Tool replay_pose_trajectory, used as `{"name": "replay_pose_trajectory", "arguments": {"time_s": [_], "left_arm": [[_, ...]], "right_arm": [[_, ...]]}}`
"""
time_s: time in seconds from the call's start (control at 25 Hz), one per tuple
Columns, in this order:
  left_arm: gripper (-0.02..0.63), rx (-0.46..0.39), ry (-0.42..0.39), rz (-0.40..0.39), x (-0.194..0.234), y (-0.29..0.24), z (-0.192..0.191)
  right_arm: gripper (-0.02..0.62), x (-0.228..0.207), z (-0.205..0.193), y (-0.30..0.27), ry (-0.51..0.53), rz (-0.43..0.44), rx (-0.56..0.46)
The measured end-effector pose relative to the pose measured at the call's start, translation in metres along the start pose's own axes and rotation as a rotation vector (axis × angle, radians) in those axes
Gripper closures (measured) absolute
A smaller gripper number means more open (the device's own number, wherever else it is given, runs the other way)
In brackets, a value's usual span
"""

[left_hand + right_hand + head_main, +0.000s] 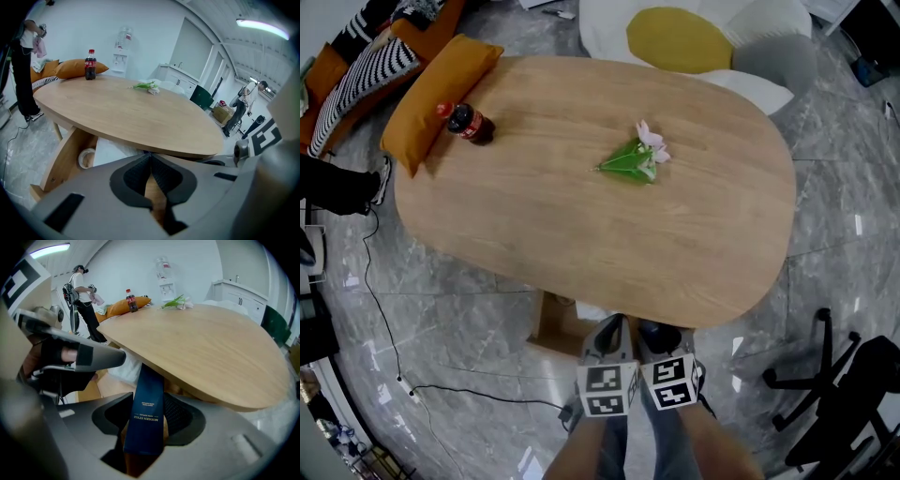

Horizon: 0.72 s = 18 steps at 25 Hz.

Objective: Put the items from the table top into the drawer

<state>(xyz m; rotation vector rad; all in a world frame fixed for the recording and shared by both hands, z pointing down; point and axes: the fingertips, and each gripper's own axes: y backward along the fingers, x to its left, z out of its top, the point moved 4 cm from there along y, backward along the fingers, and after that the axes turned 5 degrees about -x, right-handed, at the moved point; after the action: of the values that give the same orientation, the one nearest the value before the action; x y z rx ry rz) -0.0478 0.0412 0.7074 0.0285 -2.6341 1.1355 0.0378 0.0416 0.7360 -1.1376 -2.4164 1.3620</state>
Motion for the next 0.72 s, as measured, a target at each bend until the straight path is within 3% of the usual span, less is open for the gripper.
{"name": "replay_pose_trajectory", "arguments": {"time_s": [0.52,0.72], "left_arm": [[0.594,0.031,0.000,0.013,0.021,-0.005,-0.004],[0.594,0.029,0.002,0.010,0.028,-0.008,-0.003]], "right_arm": [[0.399,0.001,0.007,-0.011,-0.123,-0.094,0.025],[0.399,-0.001,0.005,-0.018,-0.102,-0.159,0.047]]}}
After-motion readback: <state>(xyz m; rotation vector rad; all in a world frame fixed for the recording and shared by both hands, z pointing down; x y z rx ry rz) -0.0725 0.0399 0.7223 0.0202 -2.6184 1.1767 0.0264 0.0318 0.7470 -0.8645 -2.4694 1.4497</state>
